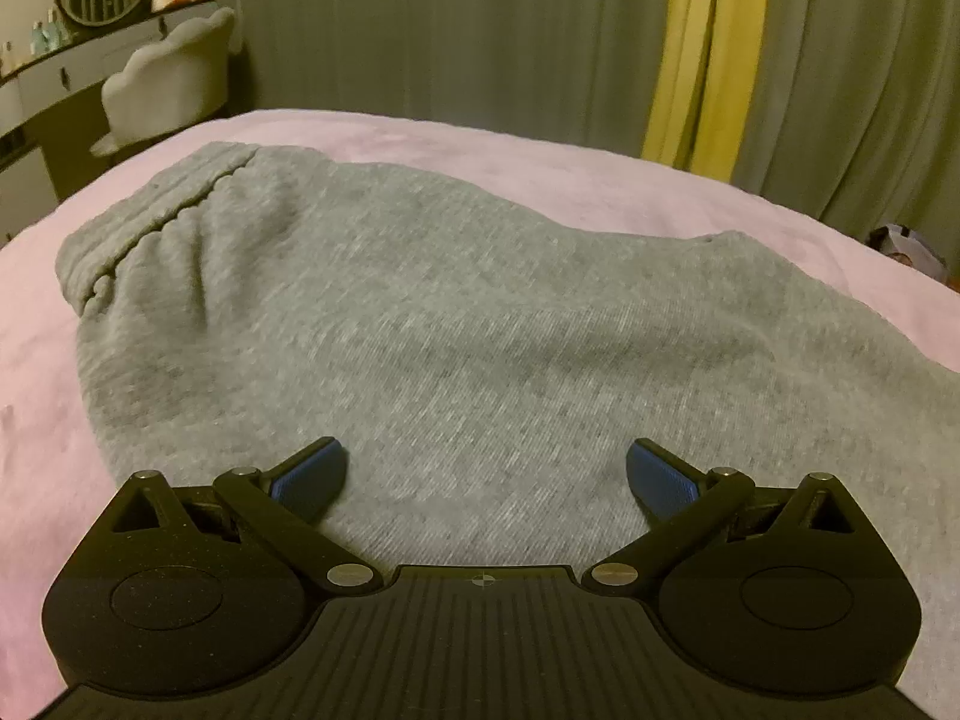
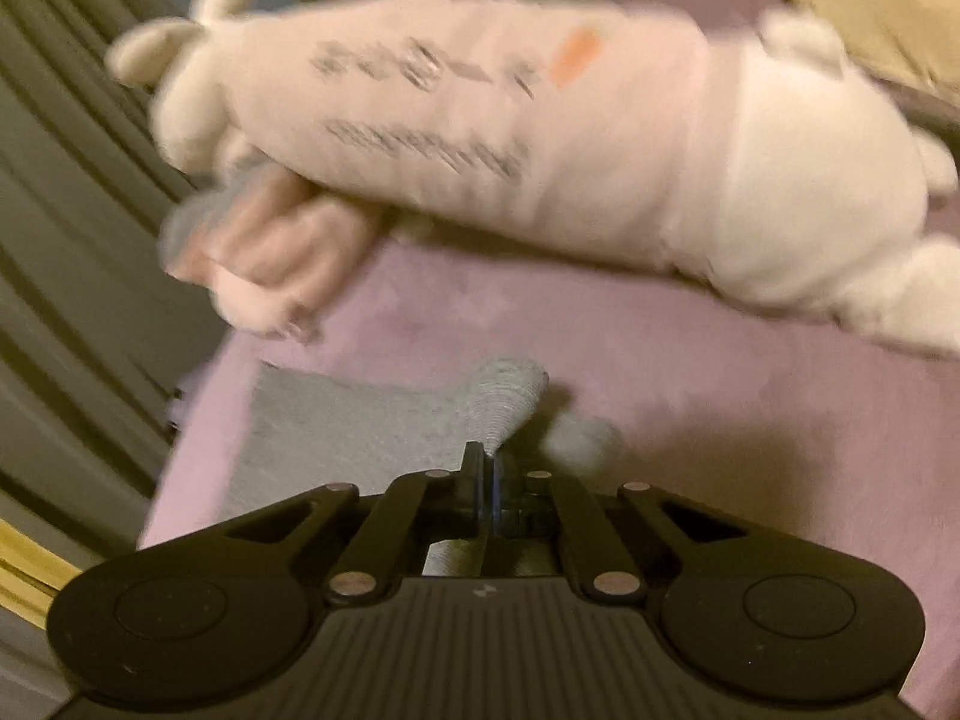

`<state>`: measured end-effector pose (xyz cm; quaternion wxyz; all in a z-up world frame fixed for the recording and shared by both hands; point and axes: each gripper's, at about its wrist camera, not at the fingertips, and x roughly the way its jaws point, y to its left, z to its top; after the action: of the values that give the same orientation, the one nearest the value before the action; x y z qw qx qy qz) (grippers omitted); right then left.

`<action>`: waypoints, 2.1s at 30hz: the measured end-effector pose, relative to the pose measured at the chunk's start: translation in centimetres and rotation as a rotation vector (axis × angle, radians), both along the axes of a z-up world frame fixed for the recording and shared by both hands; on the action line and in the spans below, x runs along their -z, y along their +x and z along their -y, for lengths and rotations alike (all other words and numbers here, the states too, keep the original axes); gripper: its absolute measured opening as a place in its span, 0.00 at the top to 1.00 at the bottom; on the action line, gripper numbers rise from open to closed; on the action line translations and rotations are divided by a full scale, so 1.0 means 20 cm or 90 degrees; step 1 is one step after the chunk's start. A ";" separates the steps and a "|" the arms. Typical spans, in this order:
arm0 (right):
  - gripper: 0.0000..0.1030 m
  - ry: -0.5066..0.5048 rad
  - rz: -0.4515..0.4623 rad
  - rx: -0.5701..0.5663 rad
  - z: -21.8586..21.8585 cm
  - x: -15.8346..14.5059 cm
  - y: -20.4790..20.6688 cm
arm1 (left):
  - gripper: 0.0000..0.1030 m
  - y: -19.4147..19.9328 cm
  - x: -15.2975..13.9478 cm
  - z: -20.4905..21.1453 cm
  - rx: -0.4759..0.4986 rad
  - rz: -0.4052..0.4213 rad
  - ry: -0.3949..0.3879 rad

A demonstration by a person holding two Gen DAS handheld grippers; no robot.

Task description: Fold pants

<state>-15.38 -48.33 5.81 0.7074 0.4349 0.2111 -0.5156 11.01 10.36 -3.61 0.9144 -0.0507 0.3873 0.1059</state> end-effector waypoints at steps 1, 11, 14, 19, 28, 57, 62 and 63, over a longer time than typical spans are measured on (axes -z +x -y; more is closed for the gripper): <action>0.97 0.015 -0.007 0.019 0.01 0.03 -0.02 | 0.00 0.00 0.00 0.00 0.001 0.000 0.000; 0.11 0.088 0.159 0.079 0.03 0.12 -0.19 | 0.00 0.00 0.01 -0.01 0.003 0.000 -0.001; 0.07 0.076 0.112 0.028 0.01 0.09 -0.12 | 0.00 0.00 0.00 -0.01 0.003 0.002 -0.002; 0.08 0.061 0.152 0.084 -0.02 0.06 -0.18 | 0.00 0.00 0.00 0.00 0.004 0.001 -0.002; 0.72 0.073 0.157 0.027 0.04 0.16 -0.08 | 0.00 0.00 0.01 -0.01 0.006 0.000 -0.004; 0.90 -0.199 -0.029 -0.926 -1.30 0.07 0.78 | 0.00 -0.05 -0.08 -0.11 -0.092 0.046 -0.026; 0.89 -0.216 -0.109 -0.977 -1.41 0.17 0.78 | 0.00 -0.04 -0.07 -0.10 -0.066 0.036 -0.039; 0.89 -0.207 -0.109 -0.976 -1.40 0.15 0.80 | 0.00 -0.04 -0.06 -0.09 -0.058 0.034 -0.042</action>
<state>0.57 -20.27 2.88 0.9018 0.0179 0.4275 0.0599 10.15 12.21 -2.34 0.9166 -0.1012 0.3632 0.1333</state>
